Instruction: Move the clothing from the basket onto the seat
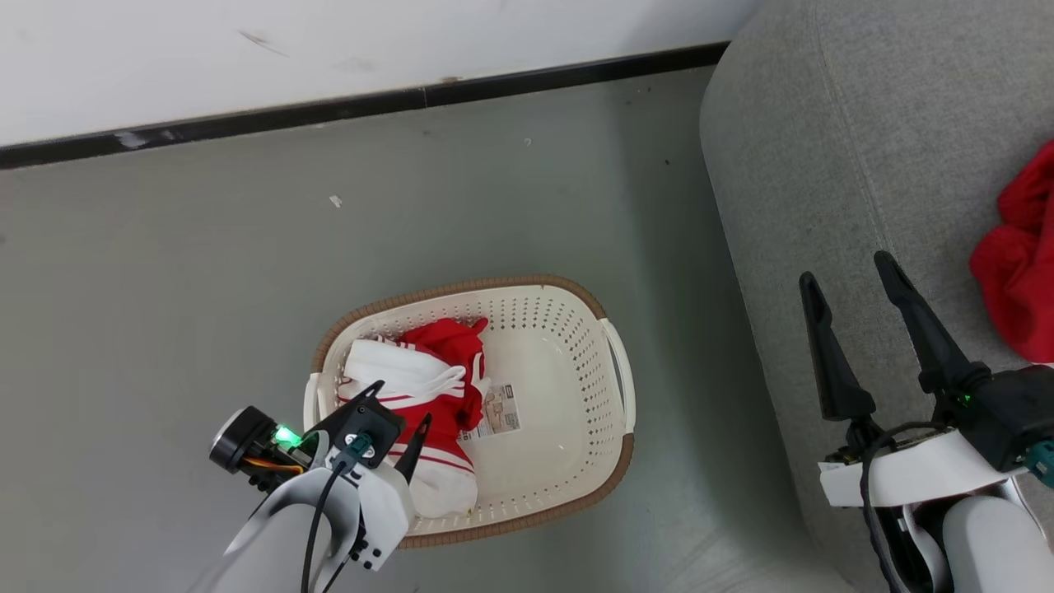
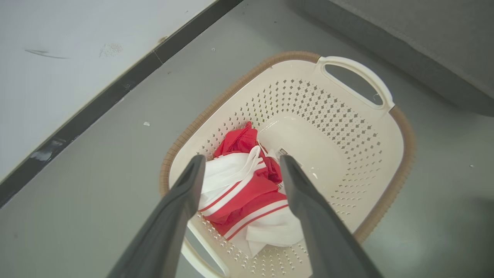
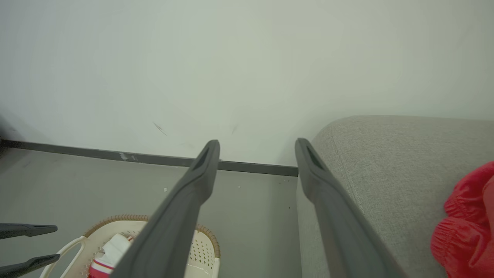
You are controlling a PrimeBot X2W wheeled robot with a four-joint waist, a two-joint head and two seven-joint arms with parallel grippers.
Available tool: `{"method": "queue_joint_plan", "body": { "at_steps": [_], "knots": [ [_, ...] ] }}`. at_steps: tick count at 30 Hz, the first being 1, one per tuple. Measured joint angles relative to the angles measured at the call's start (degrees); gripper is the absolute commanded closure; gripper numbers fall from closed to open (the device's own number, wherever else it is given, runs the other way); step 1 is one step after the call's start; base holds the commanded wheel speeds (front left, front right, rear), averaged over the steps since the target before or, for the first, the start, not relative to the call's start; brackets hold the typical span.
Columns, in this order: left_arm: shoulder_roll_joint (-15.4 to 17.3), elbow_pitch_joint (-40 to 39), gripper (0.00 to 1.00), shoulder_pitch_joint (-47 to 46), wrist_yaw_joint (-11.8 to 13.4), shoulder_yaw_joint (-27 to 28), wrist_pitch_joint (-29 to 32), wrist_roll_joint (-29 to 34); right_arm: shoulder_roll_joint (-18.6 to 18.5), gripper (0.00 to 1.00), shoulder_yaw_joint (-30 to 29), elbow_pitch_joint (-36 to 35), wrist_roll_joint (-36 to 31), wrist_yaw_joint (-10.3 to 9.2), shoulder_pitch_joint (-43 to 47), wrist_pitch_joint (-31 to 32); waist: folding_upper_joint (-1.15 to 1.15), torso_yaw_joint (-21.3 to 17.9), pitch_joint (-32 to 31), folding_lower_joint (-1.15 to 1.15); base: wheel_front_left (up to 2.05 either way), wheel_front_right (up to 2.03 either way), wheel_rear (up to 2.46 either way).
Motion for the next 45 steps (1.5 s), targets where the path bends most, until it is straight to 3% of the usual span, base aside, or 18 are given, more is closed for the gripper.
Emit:
{"method": "queue_joint_plan", "body": {
  "at_steps": [27, 45],
  "knots": [
    [2.19, 9.37, 0.00, -13.09, 0.12, -2.55, -1.43, 6.06, -0.07, 0.00, 3.60, -1.86, 3.56, 0.00, -13.19, 0.00, 0.00, -6.28, 17.52, 0.00, 0.00, 0.00, 0.00],
    [4.14, 14.80, 0.00, -19.99, 2.13, -1.96, -2.05, 7.53, -0.09, 0.00, 5.42, -1.76, 5.82, 0.00, -19.49, 0.00, 0.00, -10.20, 25.76, 0.00, 0.00, 0.00, 0.00]
  ]
}}
